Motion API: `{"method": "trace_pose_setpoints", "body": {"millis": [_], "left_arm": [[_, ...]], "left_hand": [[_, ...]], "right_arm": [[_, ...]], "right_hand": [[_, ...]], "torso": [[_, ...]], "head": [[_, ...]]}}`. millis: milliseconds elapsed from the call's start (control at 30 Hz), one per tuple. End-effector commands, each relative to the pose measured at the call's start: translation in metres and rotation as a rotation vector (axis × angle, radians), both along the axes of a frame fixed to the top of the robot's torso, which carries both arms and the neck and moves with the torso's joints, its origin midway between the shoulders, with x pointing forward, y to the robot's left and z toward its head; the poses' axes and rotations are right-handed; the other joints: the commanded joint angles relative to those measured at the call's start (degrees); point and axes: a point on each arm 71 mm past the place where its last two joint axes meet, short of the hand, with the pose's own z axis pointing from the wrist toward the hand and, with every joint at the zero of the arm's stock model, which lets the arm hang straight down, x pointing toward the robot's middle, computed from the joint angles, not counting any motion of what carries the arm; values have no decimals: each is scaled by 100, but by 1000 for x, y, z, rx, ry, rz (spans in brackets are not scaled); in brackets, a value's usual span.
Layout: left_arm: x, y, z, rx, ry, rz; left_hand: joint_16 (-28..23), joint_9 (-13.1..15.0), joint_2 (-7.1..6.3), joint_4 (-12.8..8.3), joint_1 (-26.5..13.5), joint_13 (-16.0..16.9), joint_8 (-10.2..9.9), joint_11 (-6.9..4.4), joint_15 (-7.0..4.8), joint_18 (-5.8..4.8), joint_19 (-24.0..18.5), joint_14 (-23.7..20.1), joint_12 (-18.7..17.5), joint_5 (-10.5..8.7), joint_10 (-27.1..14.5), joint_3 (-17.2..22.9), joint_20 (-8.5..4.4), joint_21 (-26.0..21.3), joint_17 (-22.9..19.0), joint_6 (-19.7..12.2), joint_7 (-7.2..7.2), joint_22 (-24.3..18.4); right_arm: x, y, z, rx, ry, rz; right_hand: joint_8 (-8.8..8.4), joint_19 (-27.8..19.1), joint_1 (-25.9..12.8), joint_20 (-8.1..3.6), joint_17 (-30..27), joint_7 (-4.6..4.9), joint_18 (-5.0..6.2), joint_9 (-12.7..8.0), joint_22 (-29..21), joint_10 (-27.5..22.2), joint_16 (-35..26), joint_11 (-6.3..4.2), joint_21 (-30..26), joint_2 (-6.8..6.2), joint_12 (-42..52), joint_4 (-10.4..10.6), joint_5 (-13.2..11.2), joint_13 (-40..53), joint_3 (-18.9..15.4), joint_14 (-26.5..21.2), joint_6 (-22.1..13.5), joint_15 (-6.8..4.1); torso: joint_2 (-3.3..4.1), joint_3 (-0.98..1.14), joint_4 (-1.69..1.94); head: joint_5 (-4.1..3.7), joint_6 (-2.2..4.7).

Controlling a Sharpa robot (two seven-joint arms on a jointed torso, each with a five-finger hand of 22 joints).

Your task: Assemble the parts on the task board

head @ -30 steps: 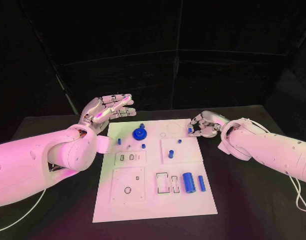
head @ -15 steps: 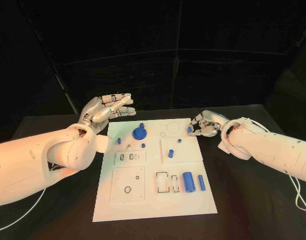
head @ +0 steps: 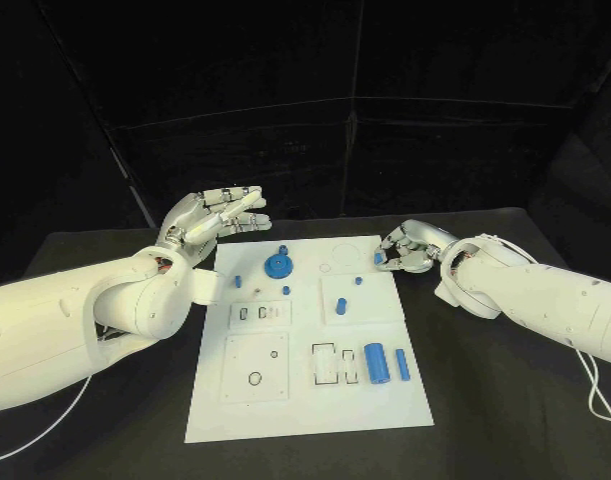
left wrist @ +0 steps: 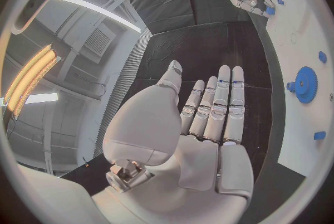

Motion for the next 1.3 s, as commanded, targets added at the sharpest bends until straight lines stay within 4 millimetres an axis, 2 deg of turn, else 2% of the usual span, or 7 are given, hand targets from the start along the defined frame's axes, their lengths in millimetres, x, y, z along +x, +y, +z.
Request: {"method": "trace_pose_setpoints", "body": {"millis": [33,833,1033,1300], "left_arm": [[0,-2,1,-3,-7,-16],[0,-2,1,-3,-6,-17],[0,-2,1,-3,-5,-17],[0,-2,1,-3,-6,-18]], "left_hand": [[-39,-7,1,-41,37,-2,-35,39,29,63,-3,-12,-19,16,-1,3,5,20,-2,-12,261,-6],[-43,-8,9,-47,36,-2,-40,40,30,62,-6,-14,-23,16,-1,7,6,20,-2,-19,262,-8],[-43,-8,9,-47,36,-2,-40,40,30,62,-6,-14,-23,16,-1,7,6,20,-2,-19,262,-8],[-43,-8,9,-47,36,-2,-40,40,30,62,-6,-14,-23,16,-1,7,6,20,-2,-19,262,-8]], "right_arm": [[1,1,1,4,-4,-3],[1,3,1,5,-4,-4],[1,3,1,5,-6,-3],[1,5,4,19,-35,-1]], "right_hand": [[-42,8,-60,-39,763,24,-1,-14,0,-10,16,-8,1,-15,0,-11,-26,178,3,447,-61,-42],[-105,6,-95,-28,758,48,-1,-37,-8,-28,13,14,-4,-17,-16,-31,-26,162,2,446,-155,-25],[42,18,-103,-43,766,-35,0,12,6,30,15,-49,1,171,28,-25,-24,234,125,448,145,-62],[246,56,-32,-156,783,-202,-10,62,55,79,18,-198,19,397,45,-94,-51,284,377,453,497,-190]], "torso": [[2,2,2],[2,6,2],[2,5,3],[-1,5,1]], "head": [[-6,-2],[-19,-3],[-18,-8],[-14,-9]]}}
